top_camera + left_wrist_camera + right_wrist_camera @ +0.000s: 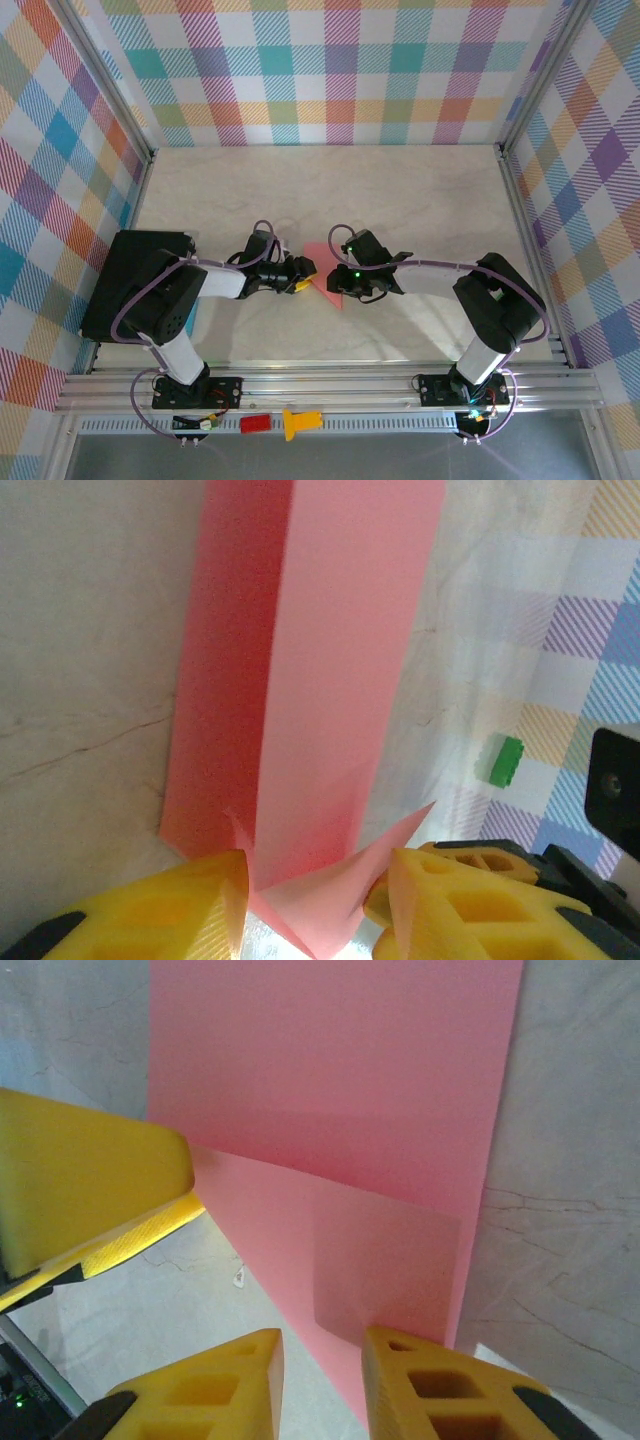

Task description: Fold a paper plane with a square sheet of paper (pick it up from the middle)

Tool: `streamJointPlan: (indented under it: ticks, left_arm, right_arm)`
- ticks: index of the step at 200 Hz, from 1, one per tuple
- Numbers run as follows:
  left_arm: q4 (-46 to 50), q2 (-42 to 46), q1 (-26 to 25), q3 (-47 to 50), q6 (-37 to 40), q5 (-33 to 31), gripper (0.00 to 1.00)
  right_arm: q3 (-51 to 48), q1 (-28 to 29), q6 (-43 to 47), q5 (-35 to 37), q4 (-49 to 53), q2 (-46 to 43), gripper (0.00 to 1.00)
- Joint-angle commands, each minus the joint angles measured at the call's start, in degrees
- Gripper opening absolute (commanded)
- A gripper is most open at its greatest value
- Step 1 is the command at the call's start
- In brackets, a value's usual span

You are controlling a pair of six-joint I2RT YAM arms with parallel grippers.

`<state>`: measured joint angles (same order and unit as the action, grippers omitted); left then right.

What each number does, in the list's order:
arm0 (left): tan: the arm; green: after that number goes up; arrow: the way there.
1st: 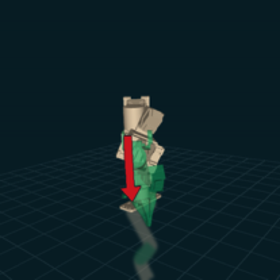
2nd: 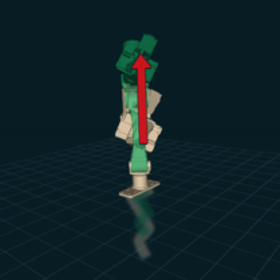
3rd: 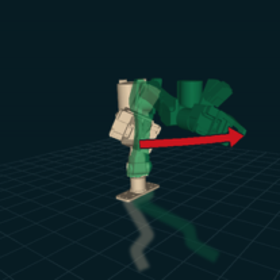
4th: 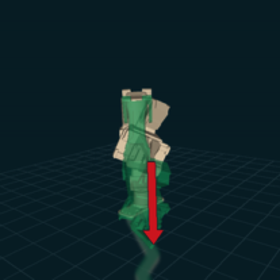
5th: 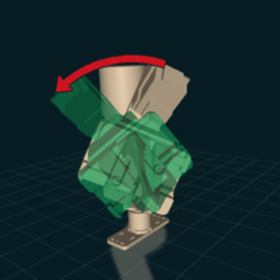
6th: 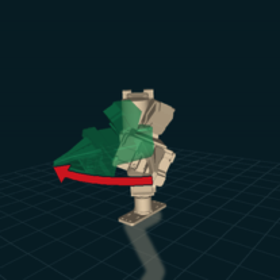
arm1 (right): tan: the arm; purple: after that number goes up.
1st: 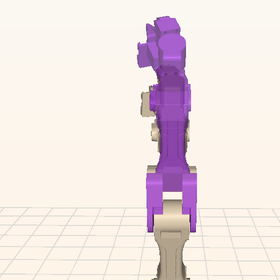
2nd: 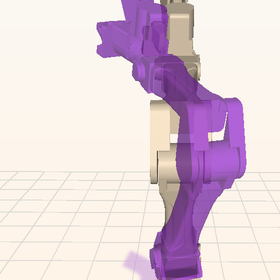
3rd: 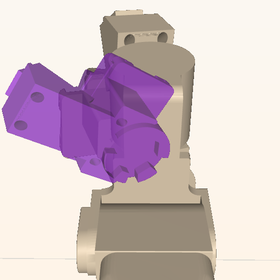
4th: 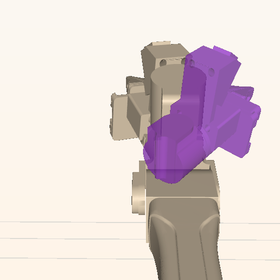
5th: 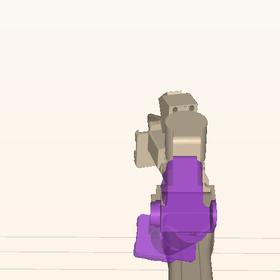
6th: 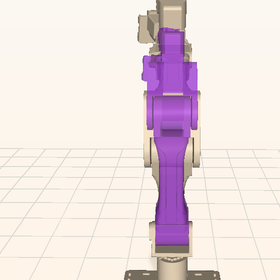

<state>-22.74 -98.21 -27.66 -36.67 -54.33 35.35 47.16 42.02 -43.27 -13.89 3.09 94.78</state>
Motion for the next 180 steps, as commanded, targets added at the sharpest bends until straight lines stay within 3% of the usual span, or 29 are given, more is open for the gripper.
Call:
streamJointPlan:
  ticks: [1,64,154,180]
  left_arm:
    - [-0.37,-1.26,-0.34,-2.08,5.69,4.21,0.42]
    - [3.61,-1.37,-0.2,-3.81,12.98,5.56,0.41]
    - [7.02,-2.75,0.38,-5.96,17.48,6.61,0.21]
    - [8.09,-2.24,0.61,-6.31,17.28,4.4,0.15]
  right_arm:
    - [1.52,-0.34,0.03,1.49,2.24,-0.5,0.24]
    - [2.37,-0.89,-0.15,0.53,3.12,1.45,0.19]
    - [2.77,-1.27,1.04,-0.27,3.68,2.08,0.19]
    - [2.14,-1.41,3.07,2.38,3.96,-0.42,0.26]
